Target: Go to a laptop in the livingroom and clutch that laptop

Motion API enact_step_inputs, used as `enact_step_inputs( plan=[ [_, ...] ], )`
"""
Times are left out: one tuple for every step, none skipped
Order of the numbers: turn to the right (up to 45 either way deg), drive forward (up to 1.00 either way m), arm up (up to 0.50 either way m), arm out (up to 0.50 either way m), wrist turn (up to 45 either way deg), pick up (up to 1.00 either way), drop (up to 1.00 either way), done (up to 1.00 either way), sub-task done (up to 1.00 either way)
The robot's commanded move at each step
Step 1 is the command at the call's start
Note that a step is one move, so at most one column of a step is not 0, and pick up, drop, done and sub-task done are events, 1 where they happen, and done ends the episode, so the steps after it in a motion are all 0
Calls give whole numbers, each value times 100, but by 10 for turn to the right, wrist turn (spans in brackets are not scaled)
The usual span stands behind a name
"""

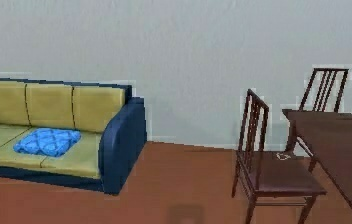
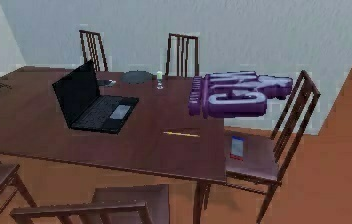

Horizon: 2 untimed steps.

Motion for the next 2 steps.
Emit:
enact_step_inputs(
  plan=[
    [120,0,0,0,0,0,0,0,0],
    [0,50,0,0,0,0,0,0,0]
  ],
)
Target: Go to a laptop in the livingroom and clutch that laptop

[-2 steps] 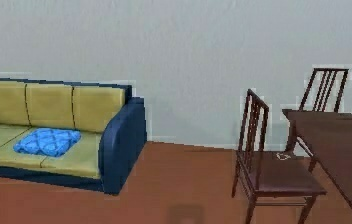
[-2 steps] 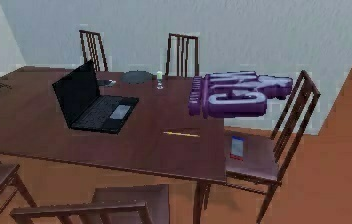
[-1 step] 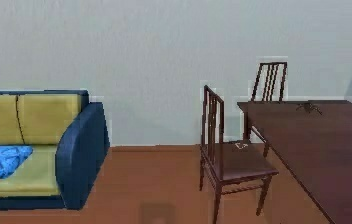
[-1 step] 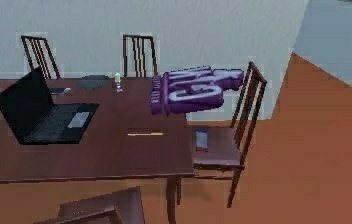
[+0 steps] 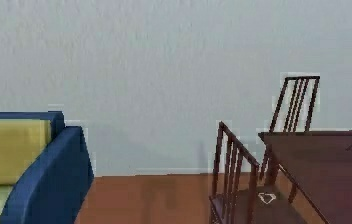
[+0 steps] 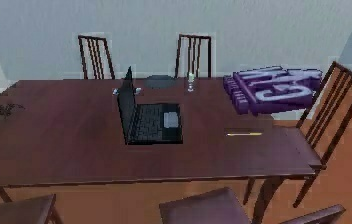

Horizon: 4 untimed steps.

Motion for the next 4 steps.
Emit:
enact_step_inputs(
  plan=[
    [300,0,0,0,0,0,0,0,0],
    [0,40,0,0,0,0,0,0,0],
    [0,0,50,0,0,0,0,0,0],
    [0,0,36,0,0,0,0,0,0]
  ],
)
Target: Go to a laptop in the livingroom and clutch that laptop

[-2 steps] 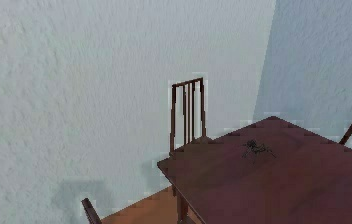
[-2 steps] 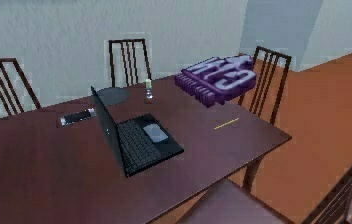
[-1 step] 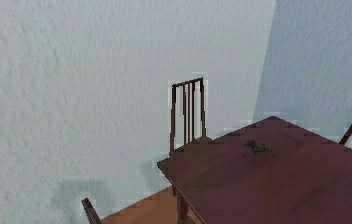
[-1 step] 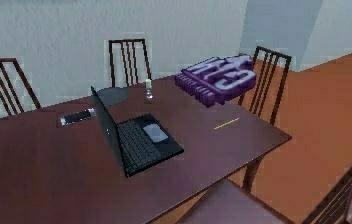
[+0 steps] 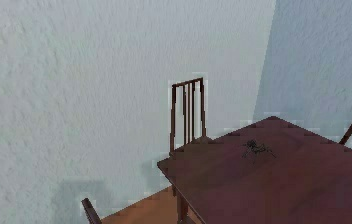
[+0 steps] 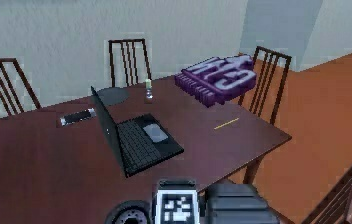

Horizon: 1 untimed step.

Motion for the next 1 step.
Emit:
enact_step_inputs(
  plan=[
    [0,0,0,32,0,0,0,0,0]
  ],
)
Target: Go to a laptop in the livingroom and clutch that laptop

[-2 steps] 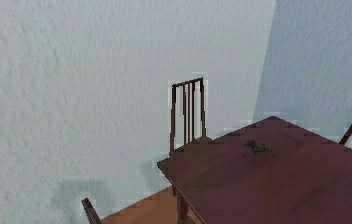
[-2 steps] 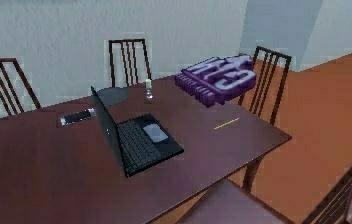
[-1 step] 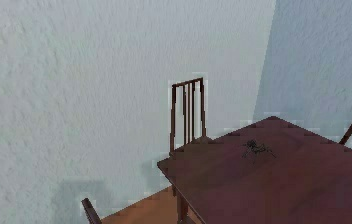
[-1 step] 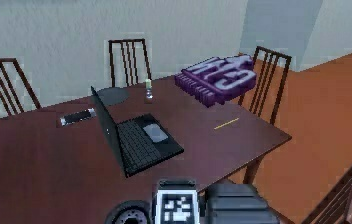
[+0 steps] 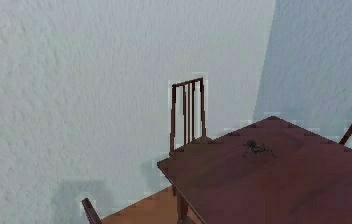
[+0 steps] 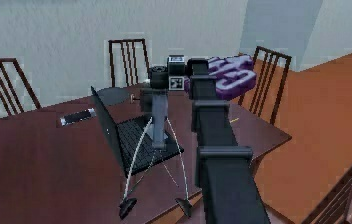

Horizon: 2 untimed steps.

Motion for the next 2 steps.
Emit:
enact_step_inputs(
  plan=[
    [0,0,0,0,450,0,0,0,0],
    [0,0,0,0,450,0,0,0,0]
  ],
)
